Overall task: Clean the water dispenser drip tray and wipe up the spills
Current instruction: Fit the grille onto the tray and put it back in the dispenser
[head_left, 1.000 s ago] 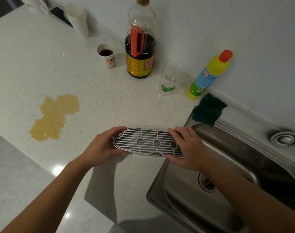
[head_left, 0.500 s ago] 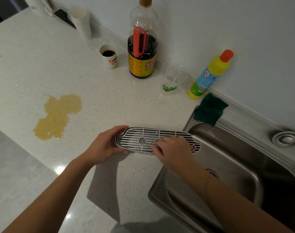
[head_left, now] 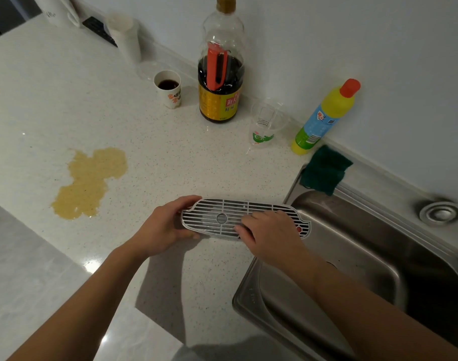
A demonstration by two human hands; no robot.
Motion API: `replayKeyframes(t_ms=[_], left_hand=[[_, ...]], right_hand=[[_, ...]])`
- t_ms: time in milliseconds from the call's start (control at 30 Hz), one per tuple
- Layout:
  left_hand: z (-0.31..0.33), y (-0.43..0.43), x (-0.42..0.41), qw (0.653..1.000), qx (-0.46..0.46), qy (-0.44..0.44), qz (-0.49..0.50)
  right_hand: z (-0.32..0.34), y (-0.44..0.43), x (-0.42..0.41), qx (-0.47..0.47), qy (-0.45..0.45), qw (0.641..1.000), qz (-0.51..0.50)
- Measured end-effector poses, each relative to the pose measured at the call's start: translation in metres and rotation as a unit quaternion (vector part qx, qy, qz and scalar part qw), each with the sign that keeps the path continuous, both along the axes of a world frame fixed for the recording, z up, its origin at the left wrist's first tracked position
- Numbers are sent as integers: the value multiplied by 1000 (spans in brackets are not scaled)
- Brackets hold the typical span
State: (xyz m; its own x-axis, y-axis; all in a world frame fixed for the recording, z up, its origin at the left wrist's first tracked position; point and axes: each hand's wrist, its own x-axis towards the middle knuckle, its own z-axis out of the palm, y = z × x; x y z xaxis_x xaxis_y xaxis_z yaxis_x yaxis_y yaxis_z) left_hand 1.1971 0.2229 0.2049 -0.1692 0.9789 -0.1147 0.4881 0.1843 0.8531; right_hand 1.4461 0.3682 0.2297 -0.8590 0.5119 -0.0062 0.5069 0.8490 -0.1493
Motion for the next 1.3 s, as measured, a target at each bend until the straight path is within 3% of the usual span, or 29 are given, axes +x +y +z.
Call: replayKeyframes(t_ms=[267,400,500,567,633,700,733,800,833,867,967,1100,1300], left_hand=[[-4,-1,-2,1000,-6,-3,0],[-4,-1,2,1000,-5,0,4],[-4,-5,4,999,-29,4,22],[-3,-11,9,996,-48,-2,76],[-1,-16,19,983,-58,25,175],[-1,-19,28,962,-76,64,253],[-3,-19,31,956,-86,79,268],[-5,-18,38,956,-106,90,259],[-6,-17,41,958,-112,91,249],[-6,-15,44,959,-113,91,246],[-3,-8,52,956,-101,75,266],[13,-13,59,941,-71,-37,329],[46,-64,79,854,-60,-308,416]], right_hand=[[0,0,-2,-3,-13,1000,0],[6,-1,1,-73,-24,997,-13],[13,-2,17,-118,63,989,-63],[16,1,35,-76,121,979,-146],[15,8,52,-60,148,948,-275],[10,13,62,-178,137,885,-409],[8,15,65,-276,134,838,-452],[2,15,69,-469,163,711,-498],[-1,15,71,-523,177,661,-508],[-5,15,73,-542,191,640,-510],[-12,11,77,-530,222,647,-502],[-5,-9,86,-520,268,647,-489],[20,-49,107,-536,306,645,-451]])
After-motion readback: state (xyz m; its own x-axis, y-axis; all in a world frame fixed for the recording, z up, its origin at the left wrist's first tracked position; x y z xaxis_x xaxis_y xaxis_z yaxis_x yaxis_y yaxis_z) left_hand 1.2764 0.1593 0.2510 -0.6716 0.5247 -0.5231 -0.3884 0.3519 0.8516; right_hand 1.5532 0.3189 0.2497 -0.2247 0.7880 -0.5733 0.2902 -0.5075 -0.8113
